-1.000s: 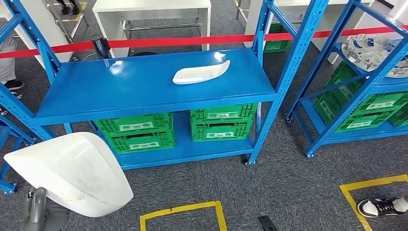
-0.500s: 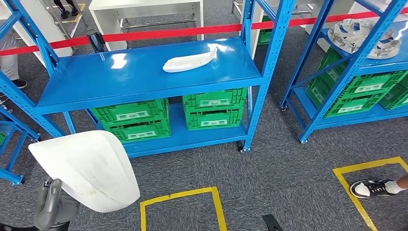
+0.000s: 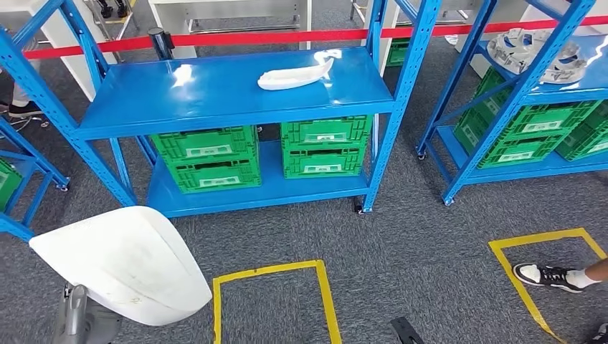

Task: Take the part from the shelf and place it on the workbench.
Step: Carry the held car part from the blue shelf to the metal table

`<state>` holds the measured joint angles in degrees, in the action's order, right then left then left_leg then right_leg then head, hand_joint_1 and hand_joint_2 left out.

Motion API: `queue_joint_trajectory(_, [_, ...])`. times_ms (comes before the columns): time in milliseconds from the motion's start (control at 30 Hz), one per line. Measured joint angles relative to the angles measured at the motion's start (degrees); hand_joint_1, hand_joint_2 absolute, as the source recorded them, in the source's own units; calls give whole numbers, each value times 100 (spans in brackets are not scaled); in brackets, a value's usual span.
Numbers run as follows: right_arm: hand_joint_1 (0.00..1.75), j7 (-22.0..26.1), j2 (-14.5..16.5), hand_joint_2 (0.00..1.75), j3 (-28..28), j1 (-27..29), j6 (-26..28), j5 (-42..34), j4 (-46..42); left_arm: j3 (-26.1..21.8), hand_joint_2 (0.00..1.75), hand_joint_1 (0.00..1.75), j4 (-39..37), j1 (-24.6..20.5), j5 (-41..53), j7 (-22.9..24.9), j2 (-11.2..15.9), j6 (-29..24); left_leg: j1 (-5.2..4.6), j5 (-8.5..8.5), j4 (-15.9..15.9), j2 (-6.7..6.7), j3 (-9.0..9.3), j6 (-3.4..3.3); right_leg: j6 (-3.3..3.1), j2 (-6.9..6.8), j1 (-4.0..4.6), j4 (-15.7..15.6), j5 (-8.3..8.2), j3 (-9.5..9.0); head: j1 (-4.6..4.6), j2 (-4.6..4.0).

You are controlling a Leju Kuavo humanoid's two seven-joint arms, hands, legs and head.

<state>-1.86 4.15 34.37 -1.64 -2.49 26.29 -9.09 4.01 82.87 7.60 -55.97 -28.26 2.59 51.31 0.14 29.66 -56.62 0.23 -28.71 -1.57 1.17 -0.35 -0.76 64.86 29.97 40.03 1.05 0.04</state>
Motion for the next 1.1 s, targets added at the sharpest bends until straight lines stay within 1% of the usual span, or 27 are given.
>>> queue_joint_trajectory(33, [0,-103,-22,175,-5,-11,24,3,0,-20,175,175,-45,-21,19,53,-46,20,-5,-76,-11,0,-91,-11,13,4,0,374,274,73,3,0])
queue_joint_trajectory(67, [0,-227,-46,175,-9,-26,48,9,-1,-36,175,175,-95,-55,26,117,-100,24,-9,-149,-30,0,-187,-11,20,8,1,714,422,114,4,0])
queue_joint_trajectory(100, [0,-330,-70,175,-10,-40,65,14,-1,-55,175,175,-139,-100,7,180,-153,5,-13,-219,-57,-1,-292,-7,20,12,3,932,414,91,5,0])
queue_joint_trajectory(133, [0,-389,-92,175,-11,-50,71,14,-2,-78,175,175,-176,-148,-35,244,-206,-26,-14,-284,-92,0,-398,3,13,15,5,971,296,-18,8,0])
queue_joint_trajectory(167, [0,-403,-109,175,-12,-56,71,8,-3,-108,175,175,-208,-193,-89,319,-260,-70,-14,-340,-128,0,-504,17,0,17,7,792,135,-232,10,0])
queue_joint_trajectory(200, [0,-375,-126,175,-12,-61,69,-8,-4,-141,175,175,-234,-234,-134,396,-305,-113,-14,-389,-168,4,-595,37,-20,21,10,433,38,-539,13,0])
queue_joint_trajectory(267, [0,-238,-143,175,-12,-68,59,-61,-9,-191,175,175,-286,-291,-210,590,-380,-146,-26,-473,-226,15,-708,94,-72,31,34,-380,103,-1108,16,1])
queue_joint_trajectory(300, [0,-160,-149,175,-11,-70,53,-92,-10,-202,175,175,-321,-314,-240,686,-414,-128,-29,-518,-236,22,-730,127,-99,38,50,-626,179,-1248,21,1])
queue_joint_trajectory(333, [0,-86,-150,175,-9,-69,49,-129,-10,-207,175,175,-358,-334,-267,779,-450,-101,-29,-567,-228,26,-742,163,-128,42,67,-730,205,-1276,28,1])
queue_joint_trajectory(400, [0,3,-140,175,9,-71,61,-221,-9,-206,175,175,-449,-378,-279,908,-509,-58,-19,-602,-222,19,-777,234,-202,27,56,-756,106,-1187,37,0])
queue_joint_trajectory(433, [0,17,-131,175,28,-77,77,-278,-9,-204,175,175,-497,-413,-274,949,-533,-48,-13,-486,-292,9,-825,269,-252,14,45,-772,35,-1129,32,0])
queue_joint_trajectory(467, [0,14,-119,175,54,-84,101,-339,-9,-200,175,175,-553,-470,-277,980,-548,-40,-6,-267,-457,0,-890,303,-291,-2,32,-786,-41,-1058,25,0])
queue_joint_trajectory(533, [0,-29,-87,175,124,-98,163,-443,-9,-185,175,175,-677,-653,-316,1024,-575,-35,12,329,-1099,-7,-1042,360,-332,-26,34,-781,-193,-877,15,0])
queue_joint_trajectory(567, [0,-69,-68,175,159,-103,199,-482,-9,-179,175,175,-730,-753,-346,1035,-585,-36,17,511,-1448,-6,-1084,382,-331,-34,36,-772,-271,-781,15,0])
queue_joint_trajectory(600, [0,-116,-45,175,193,-108,236,-507,-9,-175,175,175,-771,-844,-370,1044,-594,-40,19,550,-1704,-6,-1075,394,-327,-39,39,-757,-350,-678,15,0])
queue_joint_trajectory(633, [0,-167,-18,175,220,-113,269,-525,-9,-174,175,175,-792,-915,-368,1048,-602,-52,20,451,-1784,-6,-991,395,-320,-42,39,-738,-423,-575,15,0])
queue_joint_trajectory(667, [0,-212,14,175,242,-118,303,-538,-9,-174,175,175,-792,-972,-345,1048,-610,-77,20,284,-1668,-7,-813,385,-309,-41,39,-718,-493,-473,15,0])
queue_joint_trajectory(700, [0,-242,55,175,265,-124,332,-543,-9,-173,175,175,-771,-1014,-313,1053,-619,-115,18,144,-1363,-8,-538,364,-295,-38,39,-696,-560,-379,14,0])
queue_joint_trajectory(767, [0,-249,144,175,305,-132,346,-562,-9,-173,175,175,-667,-1056,-257,1092,-646,-222,-6,172,-495,-9,87,300,-251,-29,51,-659,-675,-254,16,0])
queue_joint_trajectory(800, [0,-233,190,175,323,-134,332,-577,-9,-173,175,175,-606,-1052,-249,1126,-661,-277,-20,251,-172,-10,282,263,-222,-26,52,-656,-734,-230,18,0])
queue_joint_trajectory(833, [0,-210,231,175,337,-134,309,-594,-9,-173,175,175,-550,-1033,-248,1160,-674,-328,-39,314,6,-11,365,222,-185,-27,47,-668,-795,-221,17,0])
queue_joint_trajectory(900, [0,-161,294,175,363,-126,268,-620,-9,-174,175,175,-461,-967,-255,1212,-686,-391,-46,239,56,-1,302,128,-107,-23,29,-701,-878,-207,7,0])
queue_joint_trajectory(933, [0,-145,321,175,374,-117,259,-626,-9,-174,175,175,-425,-938,-258,1229,-690,-403,-40,168,61,6,243,75,-66,-15,22,-650,-787,-169,5,0])
queue_joint_trajectory(967, [0,-135,340,175,383,-110,255,-629,-9,-175,175,175,-391,-912,-260,1241,-694,-406,-27,86,72,13,166,32,-31,-6,19,-495,-573,-107,11,0])
queue_joint_trajectory(1033, [0,-143,369,175,393,-109,253,-633,-9,-177,175,175,-328,-851,-245,1277,-698,-428,-17,-78,72,18,-15,-14,27,5,9,140,66,64,28,0])
queue_joint_trajectory(1067, [0,-167,379,175,402,-114,251,-639,-9,-179,175,175,-285,-799,-212,1311,-695,-455,-18,-154,60,22,-111,-16,45,7,7,527,301,128,32,0])
queue_joint_trajectory(1100, [0,-202,392,175,417,-116,250,-653,-9,-180,175,175,-227,-733,-164,1356,-689,-491,-19,-229,40,25,-214,-10,57,7,6,833,383,142,32,0])
